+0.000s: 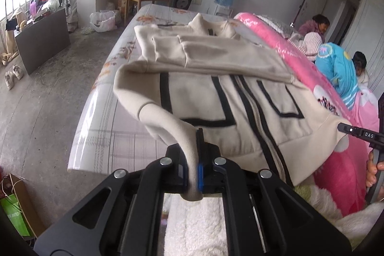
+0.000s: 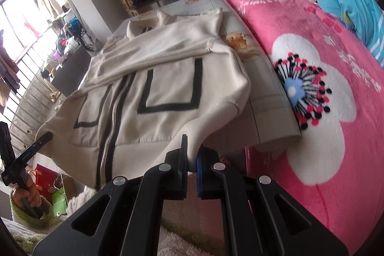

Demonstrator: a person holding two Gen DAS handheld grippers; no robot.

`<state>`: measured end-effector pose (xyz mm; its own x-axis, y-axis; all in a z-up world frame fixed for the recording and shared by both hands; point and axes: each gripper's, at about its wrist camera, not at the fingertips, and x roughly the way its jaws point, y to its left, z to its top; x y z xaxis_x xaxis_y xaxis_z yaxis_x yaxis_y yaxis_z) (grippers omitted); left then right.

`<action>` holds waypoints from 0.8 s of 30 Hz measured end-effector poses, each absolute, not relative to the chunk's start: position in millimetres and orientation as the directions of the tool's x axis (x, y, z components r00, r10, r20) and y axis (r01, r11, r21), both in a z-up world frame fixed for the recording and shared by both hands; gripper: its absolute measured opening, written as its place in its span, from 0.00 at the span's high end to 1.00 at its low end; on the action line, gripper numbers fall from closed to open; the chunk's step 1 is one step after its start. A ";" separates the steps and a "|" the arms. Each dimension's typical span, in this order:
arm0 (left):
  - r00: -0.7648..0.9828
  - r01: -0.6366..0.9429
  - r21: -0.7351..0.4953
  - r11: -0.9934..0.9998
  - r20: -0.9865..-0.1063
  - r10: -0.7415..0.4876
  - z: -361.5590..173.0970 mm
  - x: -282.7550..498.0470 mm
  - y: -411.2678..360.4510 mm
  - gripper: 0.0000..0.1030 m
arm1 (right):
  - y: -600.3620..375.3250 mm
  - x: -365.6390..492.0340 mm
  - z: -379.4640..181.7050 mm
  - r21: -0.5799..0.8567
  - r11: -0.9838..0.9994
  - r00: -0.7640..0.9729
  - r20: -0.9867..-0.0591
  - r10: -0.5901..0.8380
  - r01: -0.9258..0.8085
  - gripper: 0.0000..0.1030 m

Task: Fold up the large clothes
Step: 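Fold the lifted jacket hem over the jacket toward the collar with both grippers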

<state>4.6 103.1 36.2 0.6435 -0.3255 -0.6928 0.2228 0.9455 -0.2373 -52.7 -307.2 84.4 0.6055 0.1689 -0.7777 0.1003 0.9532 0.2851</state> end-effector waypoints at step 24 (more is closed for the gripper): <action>0.625 -0.068 -0.493 0.867 -0.698 -0.348 -4.4 160.5 158.5 0.75 | -356.7 137.2 50.7 0.410 0.888 0.604 -0.768 0.214 0.207 0.59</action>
